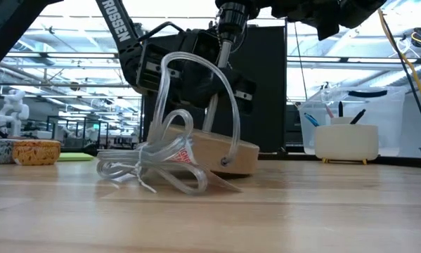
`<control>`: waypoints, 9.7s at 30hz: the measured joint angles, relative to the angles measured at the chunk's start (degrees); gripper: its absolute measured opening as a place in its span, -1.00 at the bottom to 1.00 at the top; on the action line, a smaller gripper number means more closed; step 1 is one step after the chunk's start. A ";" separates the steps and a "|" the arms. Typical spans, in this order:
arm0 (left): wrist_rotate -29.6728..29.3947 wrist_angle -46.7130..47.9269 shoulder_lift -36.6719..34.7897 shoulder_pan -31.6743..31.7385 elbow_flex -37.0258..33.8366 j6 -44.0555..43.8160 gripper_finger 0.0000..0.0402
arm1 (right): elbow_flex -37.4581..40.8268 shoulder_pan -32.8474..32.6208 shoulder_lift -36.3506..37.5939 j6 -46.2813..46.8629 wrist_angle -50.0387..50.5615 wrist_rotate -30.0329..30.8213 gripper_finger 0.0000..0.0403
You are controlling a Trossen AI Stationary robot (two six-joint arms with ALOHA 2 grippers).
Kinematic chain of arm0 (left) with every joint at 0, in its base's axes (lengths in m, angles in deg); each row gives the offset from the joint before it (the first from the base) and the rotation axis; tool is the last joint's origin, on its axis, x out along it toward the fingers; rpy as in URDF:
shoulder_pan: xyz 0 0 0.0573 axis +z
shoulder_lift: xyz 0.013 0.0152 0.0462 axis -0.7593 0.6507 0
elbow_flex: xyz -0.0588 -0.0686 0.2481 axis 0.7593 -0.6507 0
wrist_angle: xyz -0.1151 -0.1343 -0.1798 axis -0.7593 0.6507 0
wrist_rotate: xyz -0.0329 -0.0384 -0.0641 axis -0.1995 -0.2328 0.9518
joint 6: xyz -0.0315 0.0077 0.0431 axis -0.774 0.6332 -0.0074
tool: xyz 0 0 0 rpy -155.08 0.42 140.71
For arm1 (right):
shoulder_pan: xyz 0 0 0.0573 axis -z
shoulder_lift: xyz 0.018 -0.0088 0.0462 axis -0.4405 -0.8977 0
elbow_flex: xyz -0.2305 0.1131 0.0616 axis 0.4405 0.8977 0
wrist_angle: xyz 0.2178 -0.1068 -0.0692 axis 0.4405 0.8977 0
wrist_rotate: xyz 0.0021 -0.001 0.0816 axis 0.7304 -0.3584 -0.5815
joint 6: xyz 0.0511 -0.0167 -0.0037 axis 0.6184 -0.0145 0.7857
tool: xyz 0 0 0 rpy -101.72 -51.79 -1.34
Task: Screw lightbulb
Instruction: Remove the lightbulb from the lamp
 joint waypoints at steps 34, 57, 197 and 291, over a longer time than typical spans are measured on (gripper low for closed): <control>-36.59 7.85 -1.04 -0.59 -1.29 -7.89 -0.02 | -0.14 0.25 0.31 4.13 2.77 4.06 -0.30; -39.52 10.11 -1.81 2.03 -1.83 -11.11 0.61 | -0.17 0.31 0.31 4.72 3.44 5.42 -0.30; -62.11 17.22 -11.23 -9.32 -16.73 -21.27 -1.00 | -0.15 2.68 0.25 5.29 5.73 2.46 -0.31; -62.14 14.81 -10.93 -8.35 -16.91 -25.75 -1.00 | -3.28 -26.75 14.92 34.73 49.90 86.98 0.61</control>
